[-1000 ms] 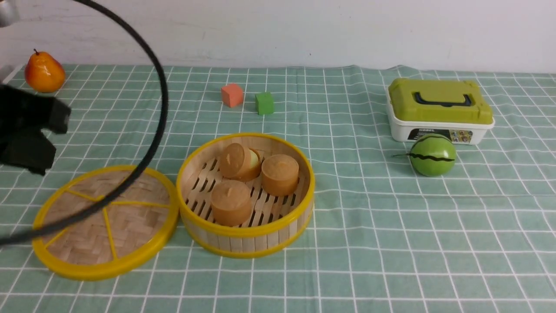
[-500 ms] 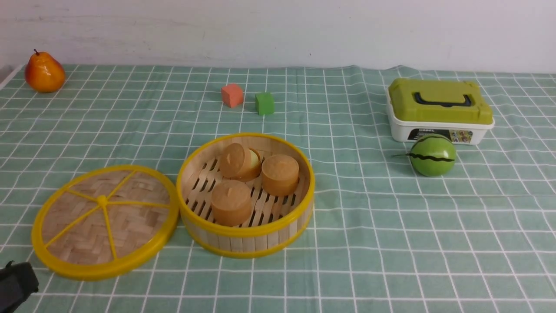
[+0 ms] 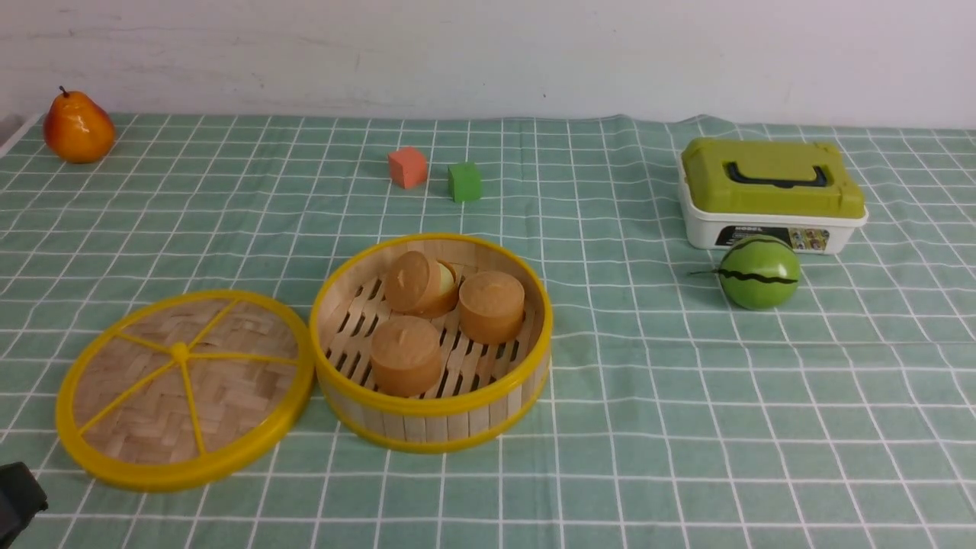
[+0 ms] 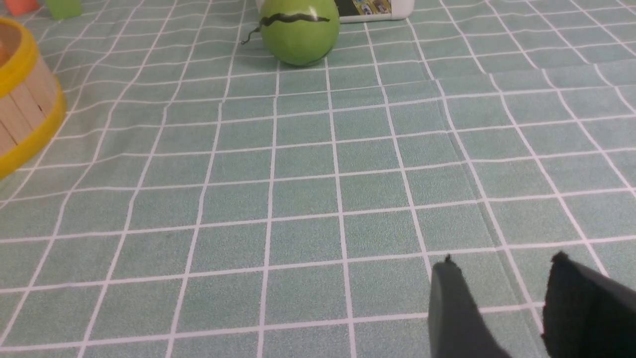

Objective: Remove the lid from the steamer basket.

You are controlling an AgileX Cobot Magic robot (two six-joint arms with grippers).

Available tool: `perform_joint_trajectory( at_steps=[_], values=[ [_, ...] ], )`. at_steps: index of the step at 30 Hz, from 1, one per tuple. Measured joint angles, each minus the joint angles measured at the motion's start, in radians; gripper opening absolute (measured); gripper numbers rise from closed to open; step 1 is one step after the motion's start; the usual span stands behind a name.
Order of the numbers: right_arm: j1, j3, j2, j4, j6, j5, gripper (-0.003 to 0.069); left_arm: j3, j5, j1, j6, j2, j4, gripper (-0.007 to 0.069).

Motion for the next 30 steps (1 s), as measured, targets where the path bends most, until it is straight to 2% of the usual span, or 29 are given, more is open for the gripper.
perform_joint_trajectory(
  at_steps=[13, 18, 20, 21, 24, 30],
  values=[
    [0.0, 0.0, 0.0, 0.0, 0.0, 0.0, 0.0241, 0.0, 0.0, 0.0, 0.001, 0.0, 0.007, -0.0013],
    [0.0, 0.0, 0.0, 0.0, 0.0, 0.0, 0.0241, 0.044, -0.016, 0.0, -0.006, -0.013, 0.099, -0.0012],
    [0.0, 0.0, 0.0, 0.0, 0.0, 0.0, 0.0241, 0.107, -0.037, 0.01, -0.088, -0.046, 0.199, -0.0009],
    [0.0, 0.0, 0.0, 0.0, 0.0, 0.0, 0.0241, 0.112, -0.042, 0.012, -0.096, -0.054, 0.205, -0.0009],
    [0.0, 0.0, 0.0, 0.0, 0.0, 0.0, 0.0241, 0.214, -0.089, 0.063, -0.241, -0.122, 0.302, -0.0009],
    [0.0, 0.0, 0.0, 0.0, 0.0, 0.0, 0.0241, 0.359, -0.113, 0.103, -0.303, -0.16, 0.36, -0.0005]
  ],
)
